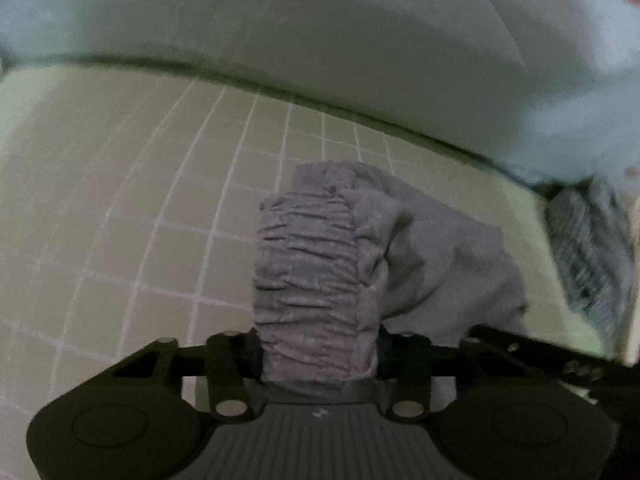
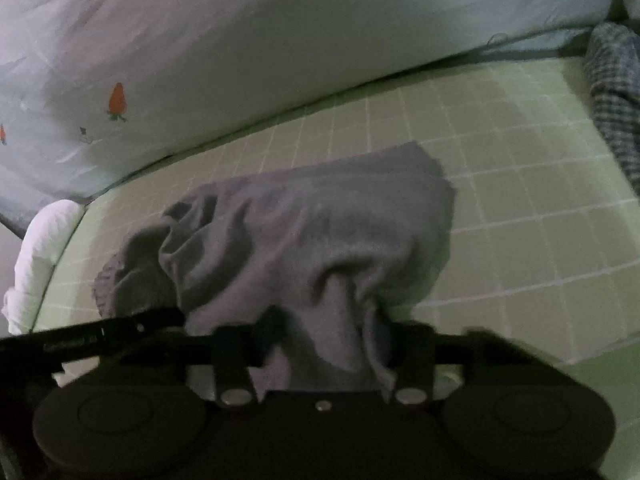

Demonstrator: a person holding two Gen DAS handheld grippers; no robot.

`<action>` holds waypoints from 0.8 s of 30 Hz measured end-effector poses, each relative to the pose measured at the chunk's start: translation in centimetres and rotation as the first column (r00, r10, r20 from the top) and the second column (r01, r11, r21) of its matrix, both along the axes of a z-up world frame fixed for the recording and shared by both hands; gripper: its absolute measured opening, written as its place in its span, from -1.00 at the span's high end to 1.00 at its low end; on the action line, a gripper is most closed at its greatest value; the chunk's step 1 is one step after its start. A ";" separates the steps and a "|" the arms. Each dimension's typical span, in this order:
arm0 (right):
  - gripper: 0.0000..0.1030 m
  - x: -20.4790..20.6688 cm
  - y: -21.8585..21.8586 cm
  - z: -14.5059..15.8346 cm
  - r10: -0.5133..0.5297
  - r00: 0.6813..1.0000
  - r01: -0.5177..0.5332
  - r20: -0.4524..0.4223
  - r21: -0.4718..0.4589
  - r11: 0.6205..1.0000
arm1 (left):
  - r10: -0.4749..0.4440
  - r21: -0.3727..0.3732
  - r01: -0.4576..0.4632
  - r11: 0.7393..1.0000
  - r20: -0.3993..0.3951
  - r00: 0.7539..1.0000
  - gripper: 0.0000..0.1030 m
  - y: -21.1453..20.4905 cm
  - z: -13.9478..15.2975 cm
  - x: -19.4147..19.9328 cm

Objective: Fold clothes

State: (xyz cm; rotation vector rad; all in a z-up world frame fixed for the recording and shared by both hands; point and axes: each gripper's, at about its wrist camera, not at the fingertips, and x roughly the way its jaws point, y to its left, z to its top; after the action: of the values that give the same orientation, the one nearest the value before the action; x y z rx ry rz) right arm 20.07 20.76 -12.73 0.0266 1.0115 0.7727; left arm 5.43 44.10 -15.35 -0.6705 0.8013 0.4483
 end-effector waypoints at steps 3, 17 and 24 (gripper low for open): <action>0.52 -0.8 0.1 1.5 0.001 1.000 -0.002 0.024 0.021 1.000 | 0.013 -0.021 -0.012 1.000 0.042 0.999 0.42 0.0 1.2 0.1; 0.62 -10.5 4.2 12.7 0.166 0.955 -0.217 0.248 0.196 0.956 | 0.109 0.125 -0.145 0.981 0.255 0.961 0.49 0.1 12.0 -10.2; 0.63 -11.3 6.8 13.7 0.132 0.948 -0.180 0.289 0.144 0.973 | 0.120 0.026 -0.129 0.991 0.233 0.965 0.37 4.0 9.3 -12.0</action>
State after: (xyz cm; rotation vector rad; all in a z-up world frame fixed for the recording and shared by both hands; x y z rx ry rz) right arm 8.78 27.60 1.01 -0.0168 0.6847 0.9773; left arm -6.60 48.06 -6.10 -0.7229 0.5306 0.4894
